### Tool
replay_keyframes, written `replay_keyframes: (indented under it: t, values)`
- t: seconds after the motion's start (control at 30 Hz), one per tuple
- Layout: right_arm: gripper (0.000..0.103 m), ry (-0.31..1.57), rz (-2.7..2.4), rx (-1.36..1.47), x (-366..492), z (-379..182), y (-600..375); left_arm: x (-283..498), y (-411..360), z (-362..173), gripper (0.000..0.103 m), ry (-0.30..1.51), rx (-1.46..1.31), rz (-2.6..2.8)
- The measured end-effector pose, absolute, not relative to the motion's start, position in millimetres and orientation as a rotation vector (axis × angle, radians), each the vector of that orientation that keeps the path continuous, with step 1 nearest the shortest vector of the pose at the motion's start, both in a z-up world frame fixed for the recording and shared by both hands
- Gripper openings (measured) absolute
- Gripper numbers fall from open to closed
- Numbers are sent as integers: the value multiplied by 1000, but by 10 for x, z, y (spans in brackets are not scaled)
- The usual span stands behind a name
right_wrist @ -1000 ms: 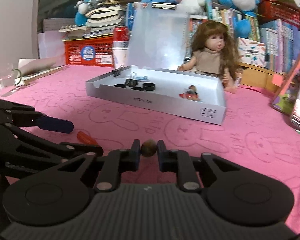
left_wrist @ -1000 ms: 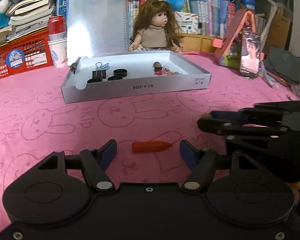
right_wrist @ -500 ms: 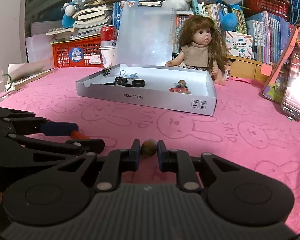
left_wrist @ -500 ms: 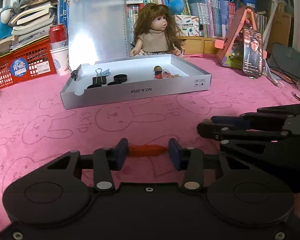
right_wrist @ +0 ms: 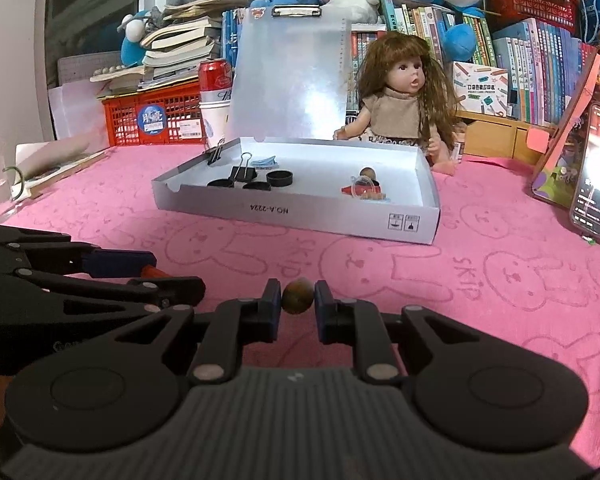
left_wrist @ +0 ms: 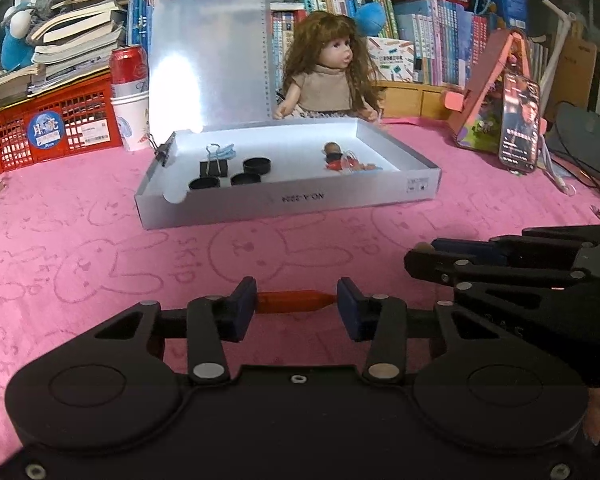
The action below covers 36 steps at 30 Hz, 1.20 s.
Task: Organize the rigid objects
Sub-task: 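Carry red marker in left tool while right tool carries brown ball into box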
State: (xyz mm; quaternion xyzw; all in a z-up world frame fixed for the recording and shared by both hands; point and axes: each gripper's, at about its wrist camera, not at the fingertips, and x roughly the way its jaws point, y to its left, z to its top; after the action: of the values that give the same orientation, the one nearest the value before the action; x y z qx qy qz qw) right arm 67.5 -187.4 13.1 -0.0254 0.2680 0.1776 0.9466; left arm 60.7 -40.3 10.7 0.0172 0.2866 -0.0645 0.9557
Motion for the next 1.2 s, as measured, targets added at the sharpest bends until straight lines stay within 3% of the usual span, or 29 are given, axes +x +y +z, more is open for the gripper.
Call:
replay_keyframes:
  t: [1.2]
  values:
    - [21, 539, 273, 81, 1605, 503, -1965, 1800, 125, 582, 42, 536, -98, -36]
